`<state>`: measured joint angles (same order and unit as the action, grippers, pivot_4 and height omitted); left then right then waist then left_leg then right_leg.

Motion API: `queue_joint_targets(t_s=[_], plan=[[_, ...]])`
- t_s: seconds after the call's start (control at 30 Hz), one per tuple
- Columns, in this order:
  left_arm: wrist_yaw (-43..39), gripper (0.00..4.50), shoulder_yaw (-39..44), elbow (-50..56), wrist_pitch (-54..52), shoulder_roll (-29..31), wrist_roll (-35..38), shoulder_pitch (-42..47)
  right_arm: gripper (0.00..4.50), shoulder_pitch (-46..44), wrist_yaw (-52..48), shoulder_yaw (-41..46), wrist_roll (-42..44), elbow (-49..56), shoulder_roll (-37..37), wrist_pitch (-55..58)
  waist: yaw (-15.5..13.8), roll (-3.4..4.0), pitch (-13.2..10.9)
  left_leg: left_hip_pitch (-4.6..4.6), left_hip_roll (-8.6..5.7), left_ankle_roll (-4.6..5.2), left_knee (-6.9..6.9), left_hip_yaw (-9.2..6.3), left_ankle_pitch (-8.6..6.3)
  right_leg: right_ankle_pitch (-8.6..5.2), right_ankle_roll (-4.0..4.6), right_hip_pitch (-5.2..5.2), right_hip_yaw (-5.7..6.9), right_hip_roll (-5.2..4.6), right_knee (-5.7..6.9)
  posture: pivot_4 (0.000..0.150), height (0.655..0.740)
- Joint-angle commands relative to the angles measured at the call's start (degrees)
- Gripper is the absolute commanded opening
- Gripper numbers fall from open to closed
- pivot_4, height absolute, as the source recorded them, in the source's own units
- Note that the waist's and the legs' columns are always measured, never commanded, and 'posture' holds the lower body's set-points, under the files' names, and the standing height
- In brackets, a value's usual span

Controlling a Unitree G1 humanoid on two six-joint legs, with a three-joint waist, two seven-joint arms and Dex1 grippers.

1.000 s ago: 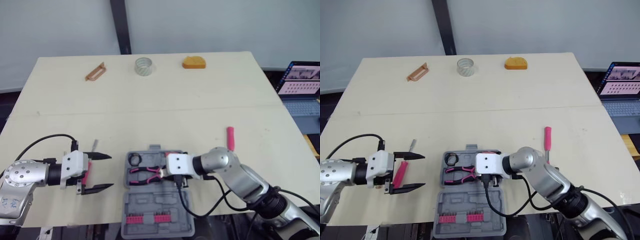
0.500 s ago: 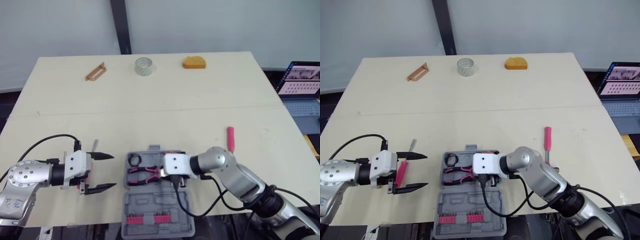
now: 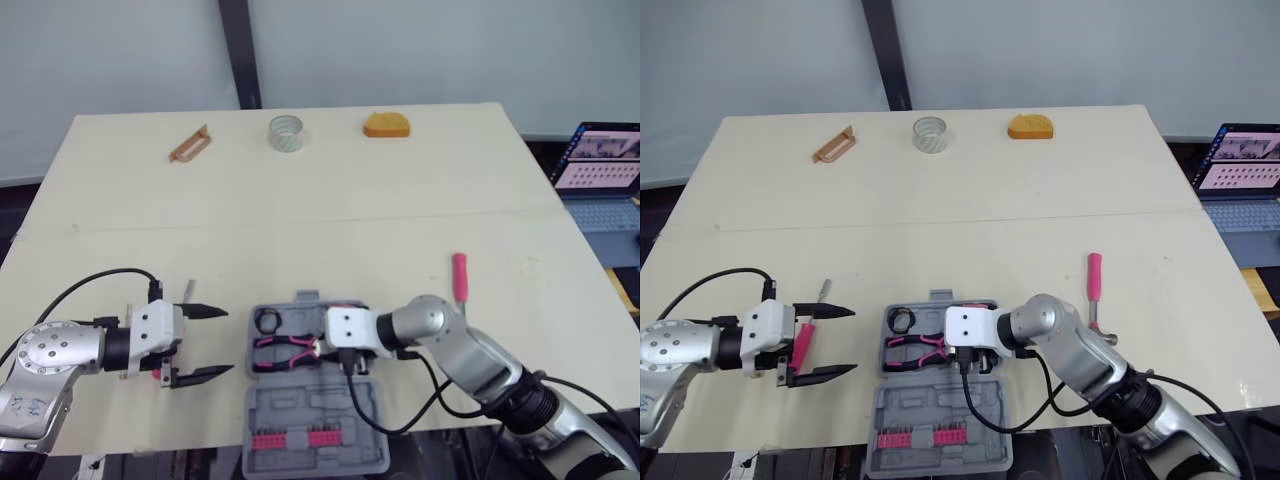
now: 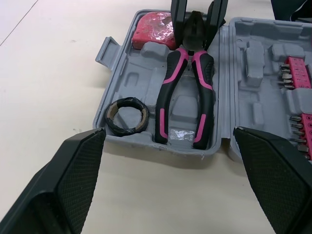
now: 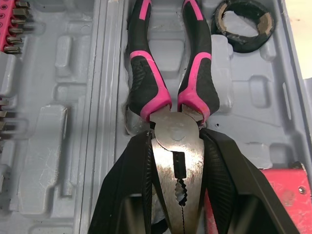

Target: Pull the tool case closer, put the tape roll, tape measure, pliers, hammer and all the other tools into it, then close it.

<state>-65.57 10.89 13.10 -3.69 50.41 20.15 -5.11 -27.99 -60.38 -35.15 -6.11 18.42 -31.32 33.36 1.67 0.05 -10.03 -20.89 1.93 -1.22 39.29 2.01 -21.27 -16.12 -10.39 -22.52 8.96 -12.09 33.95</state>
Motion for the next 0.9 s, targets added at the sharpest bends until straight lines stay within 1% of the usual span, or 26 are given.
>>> queue_joint_targets(t_s=[0.03, 0.1, 0.17, 0.2, 0.27, 0.3, 0.33, 0.37, 0.5, 0.6, 0.67, 0.73, 0.8, 0.83, 0.9], plan=[[0.53, 4.50, 0.21, 1.81, 0.28, -0.33, 0.55, 0.20, 0.97, -0.12, -0.35, -0.92, -0.68, 0.62, -0.53, -2.59, 0.01, 0.00, 0.00, 0.00, 0.00, 0.00, 0.00, 0.00, 0.00, 0.00, 0.00, 0.00, 0.00, 0.00, 0.01, 0.150, 0.7400], [0.66, 4.50, 0.13, 1.76, 0.33, -0.40, 0.48, 0.28, 0.97, 0.06, -0.36, -0.70, -0.59, 0.58, -0.45, -2.80, 0.00, 0.00, 0.00, 0.00, 0.00, 0.00, 0.00, 0.00, 0.00, 0.00, 0.00, 0.00, 0.00, 0.00, 0.00, 0.150, 0.7400], [0.78, 4.50, 0.03, 1.73, 0.39, -0.42, 0.45, 0.35, 2.00, 0.13, -0.30, -0.50, -0.52, 0.52, -0.31, -2.75, 0.01, 0.00, 0.00, 0.00, 0.00, 0.00, 0.00, 0.00, 0.00, 0.00, 0.00, 0.00, 0.00, 0.00, 0.00, 0.150, 0.7400], [0.84, 4.50, -0.03, 1.70, 0.40, -0.44, 0.45, 0.41, 2.35, 0.14, -0.47, -0.25, -0.18, 0.73, -0.32, -2.52, 0.01, 0.00, 0.00, 0.00, 0.00, 0.00, 0.00, 0.00, 0.00, 0.00, 0.00, 0.00, 0.00, 0.00, 0.01, 0.150, 0.7400], [0.92, 4.50, -0.11, 1.64, 0.46, -0.48, 0.43, 0.51, 3.23, 0.10, -0.80, 0.37, 0.57, 1.24, -0.41, -2.21, 0.00, 0.00, 0.00, 0.00, 0.00, 0.00, 0.00, 0.00, 0.00, 0.00, 0.00, 0.00, 0.00, 0.00, 0.00, 0.150, 0.7400], [0.89, 4.50, -0.11, 1.48, 0.55, -0.48, 0.43, 0.60, 3.72, -0.17, -0.72, 1.09, 1.15, 1.36, -0.15, -1.90, 0.00, 0.00, 0.00, 0.00, 0.00, 0.00, 0.00, 0.00, 0.00, 0.00, 0.00, 0.01, 0.00, 0.00, 0.00, 0.150, 0.7400], [0.90, 4.50, -0.10, 1.35, 0.65, -0.50, 0.40, 0.71, 4.34, -0.48, -0.77, 1.66, 1.67, 1.41, 0.03, -1.78, 0.00, -0.01, 0.00, 0.00, 0.00, 0.00, 0.00, 0.00, 0.00, 0.00, 0.00, 0.01, 0.00, 0.00, 0.00, 0.150, 0.7400], [0.95, 4.50, -0.08, 1.23, 0.68, -0.53, 0.40, 0.85, 4.48, -0.81, -0.50, 2.32, 2.14, 1.13, 0.38, -2.20, 0.00, -0.01, 0.00, 0.00, 0.00, 0.00, 0.00, 0.00, 0.00, 0.00, 0.00, 0.01, 0.00, 0.00, 0.00, 0.150, 0.7400], [1.31, 4.50, -0.24, 0.89, 0.78, -0.80, 0.22, 1.39, 4.48, -1.45, 2.39, 4.58, 3.76, -2.58, 4.06, -5.78, 0.03, -0.01, 0.01, 0.01, 0.00, 0.00, 0.00, 0.00, 0.00, 0.00, 0.00, 0.02, 0.00, 0.00, 0.00, 0.150, 0.7400], [1.84, 4.50, -0.74, 0.96, 0.77, -1.29, -0.01, 1.85, 3.62, -0.45, 4.61, 6.69, 6.30, -7.19, 8.84, -11.24, 0.13, -0.02, 0.01, 0.05, 0.00, 0.00, -0.01, 0.00, 0.00, 0.00, 0.00, 0.03, 0.00, 0.00, 0.03, 0.150, 0.7400], [2.08, 4.50, -1.02, 1.11, 0.74, -1.61, -0.06, 2.02, 2.64, 1.20, 4.71, 7.60, 8.13, -10.66, 11.37, -16.38, 0.21, -0.02, 0.01, 0.08, 0.00, 0.00, -0.03, 0.00, 0.00, 0.00, 0.00, 0.04, 0.00, 0.00, 0.04, 0.150, 0.7400], [2.12, 4.50, -1.14, 1.18, 0.78, -1.83, -0.01, 2.09, 1.52, 2.73, 3.72, 7.40, 8.88, -13.74, 12.34, -20.71, 0.17, -0.02, 0.01, 0.13, 0.00, 0.00, -0.06, 0.01, 0.00, 0.00, 0.00, 0.07, 0.00, 0.00, 0.03, 0.150, 0.7400], [1.94, 4.50, -1.32, 1.32, 0.89, -2.00, 0.07, 2.04, 0.59, 3.49, 3.10, 7.04, 9.02, -17.25, 12.93, -23.64, 0.13, -0.03, 0.02, 0.19, 0.00, 0.00, -0.06, 0.01, 0.00, 0.00, 0.00, 0.15, 0.00, 0.00, 0.03, 0.150, 0.7400], [1.88, 4.50, -1.39, 1.39, 0.90, -2.05, 0.09, 2.01, 0.03, 3.56, 3.07, 6.96, 8.84, -18.52, 13.11, -24.72, 0.16, -0.02, 0.02, 0.22, 0.00, 0.00, -0.05, 0.01, 0.00, 0.00, 0.01, 0.17, -0.01, 0.00, 0.03, 0.150, 0.7400], [1.93, 4.50, -1.49, 1.81, 0.92, -2.13, 0.03, 1.60, 0.03, 3.49, 2.94, 6.87, 8.49, -21.30, 13.55, -26.35, 0.25, -0.02, 0.02, 0.29, 0.00, 0.00, -0.06, 0.04, 0.00, 0.00, 0.01, 0.19, -0.03, 0.00, 0.05, 0.150, 0.7400]])
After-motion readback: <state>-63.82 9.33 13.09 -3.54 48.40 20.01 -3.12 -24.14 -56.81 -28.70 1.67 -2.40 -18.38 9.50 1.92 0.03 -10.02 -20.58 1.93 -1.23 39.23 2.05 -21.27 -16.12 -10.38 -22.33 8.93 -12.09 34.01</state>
